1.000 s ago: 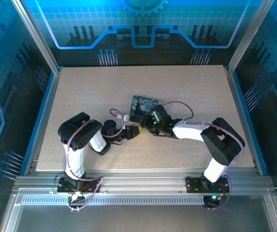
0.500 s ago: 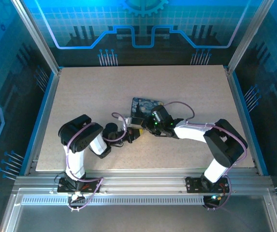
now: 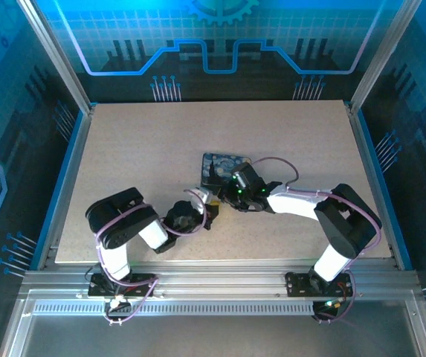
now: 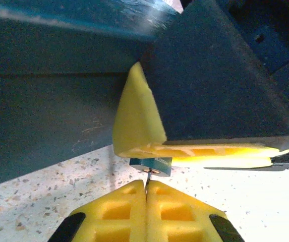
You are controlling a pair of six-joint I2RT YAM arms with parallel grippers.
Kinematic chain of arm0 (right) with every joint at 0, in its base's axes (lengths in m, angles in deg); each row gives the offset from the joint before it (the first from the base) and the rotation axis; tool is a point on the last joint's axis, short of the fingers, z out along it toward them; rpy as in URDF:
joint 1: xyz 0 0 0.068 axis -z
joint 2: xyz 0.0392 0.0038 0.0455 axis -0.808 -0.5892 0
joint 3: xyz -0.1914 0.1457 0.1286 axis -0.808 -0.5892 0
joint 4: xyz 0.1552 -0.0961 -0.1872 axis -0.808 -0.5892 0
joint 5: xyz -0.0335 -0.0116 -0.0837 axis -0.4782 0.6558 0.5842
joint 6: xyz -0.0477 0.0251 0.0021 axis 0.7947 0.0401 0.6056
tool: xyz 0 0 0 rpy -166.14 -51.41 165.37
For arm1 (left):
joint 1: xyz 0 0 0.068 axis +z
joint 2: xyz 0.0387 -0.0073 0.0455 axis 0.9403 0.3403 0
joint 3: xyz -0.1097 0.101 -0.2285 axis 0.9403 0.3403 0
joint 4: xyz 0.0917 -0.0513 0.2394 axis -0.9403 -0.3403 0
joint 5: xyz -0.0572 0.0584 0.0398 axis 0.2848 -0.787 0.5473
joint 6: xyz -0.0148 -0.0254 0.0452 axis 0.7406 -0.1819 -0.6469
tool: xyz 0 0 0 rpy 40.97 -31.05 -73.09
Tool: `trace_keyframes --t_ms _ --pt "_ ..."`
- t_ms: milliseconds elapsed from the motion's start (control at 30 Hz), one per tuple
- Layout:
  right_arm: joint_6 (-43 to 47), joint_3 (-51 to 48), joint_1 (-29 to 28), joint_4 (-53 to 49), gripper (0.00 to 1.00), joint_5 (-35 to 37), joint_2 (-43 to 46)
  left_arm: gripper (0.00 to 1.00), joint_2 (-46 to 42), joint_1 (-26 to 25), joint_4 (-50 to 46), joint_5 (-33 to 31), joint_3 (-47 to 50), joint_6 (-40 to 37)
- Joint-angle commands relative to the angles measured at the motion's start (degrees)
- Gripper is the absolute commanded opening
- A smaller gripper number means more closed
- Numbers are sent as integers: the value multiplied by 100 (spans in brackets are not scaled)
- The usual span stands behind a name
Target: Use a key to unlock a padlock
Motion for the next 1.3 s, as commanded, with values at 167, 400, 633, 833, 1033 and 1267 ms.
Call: trace_keyframes --t_ms 167,400,633,833,1033,1267 --pt "39 311 -9 -286 9 243 237 0 -248 -496 -950 -859 -137 -1197" --pt "98 72 -9 -100 35 239 419 0 -90 -257 -500 -16 -94 -119" --pt "107 -116 25 106 44 150 444 0 337 264 800 1092 140 1388" --pt "90 -173 52 205 44 83 369 0 507 411 1005 1371 165 1671" --pt "200 -240 55 31 48 238 528 0 446 454 980 1384 219 1672" --pt "546 -270 61 -648 50 709 1038 0 328 681 892 1559 251 1743"
